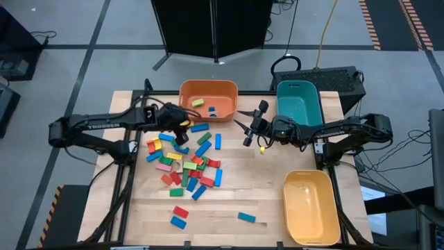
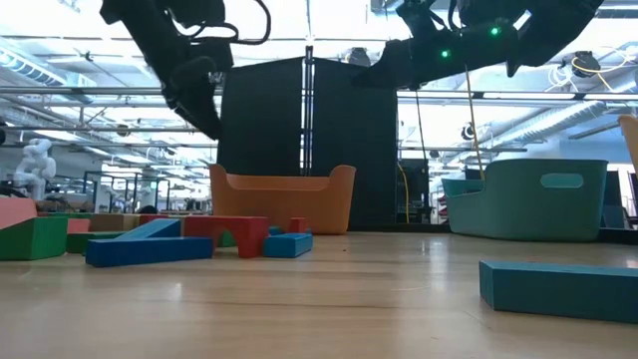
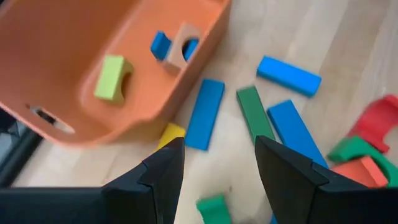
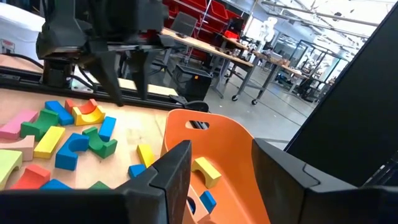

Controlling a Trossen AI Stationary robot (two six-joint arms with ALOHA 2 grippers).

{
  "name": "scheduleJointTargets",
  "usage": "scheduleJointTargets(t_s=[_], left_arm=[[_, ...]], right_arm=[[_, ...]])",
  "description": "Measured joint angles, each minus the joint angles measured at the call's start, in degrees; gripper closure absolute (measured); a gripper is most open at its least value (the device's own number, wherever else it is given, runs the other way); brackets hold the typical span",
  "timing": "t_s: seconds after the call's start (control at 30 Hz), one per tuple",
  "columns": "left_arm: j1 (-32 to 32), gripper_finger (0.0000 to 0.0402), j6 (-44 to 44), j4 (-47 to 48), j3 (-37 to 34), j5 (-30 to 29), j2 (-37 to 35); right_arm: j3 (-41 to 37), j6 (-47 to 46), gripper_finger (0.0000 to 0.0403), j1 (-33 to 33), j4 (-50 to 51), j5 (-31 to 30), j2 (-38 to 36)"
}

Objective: Sort blocks by size
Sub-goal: Put the green arch block into the orange bin

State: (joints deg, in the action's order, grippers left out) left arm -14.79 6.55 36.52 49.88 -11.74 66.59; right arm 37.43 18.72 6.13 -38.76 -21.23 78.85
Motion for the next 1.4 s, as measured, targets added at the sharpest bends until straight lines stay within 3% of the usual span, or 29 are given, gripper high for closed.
scheduleJointTargets(t_s=[0.4, 0.73, 1.13, 1.4], left_arm=[[6.9, 0.0206, 10.0, 0.6, -7.4, -3.5, 0.0], [7.8, 0.0206, 16.9, 1.2, -14.3, -5.5, -0.4], [7.8, 0.0206, 18.7, 2.5, -18.9, -3.5, -0.4], [7.8, 0.0206, 18.6, -5.3, -22.2, -3.6, -0.4]], right_arm=[[0.0, -0.2, 0.0245, 0.0, 0.7, 0.0, 0.0], [0.0, -1.1, 0.0245, 0.0, 1.0, 0.0, 0.0], [0.0, -1.8, 0.0245, 0.0, 2.3, 0.0, 0.0], [0.0, -3.1, 0.0245, 0.0, 2.5, 0.0, 0.0]])
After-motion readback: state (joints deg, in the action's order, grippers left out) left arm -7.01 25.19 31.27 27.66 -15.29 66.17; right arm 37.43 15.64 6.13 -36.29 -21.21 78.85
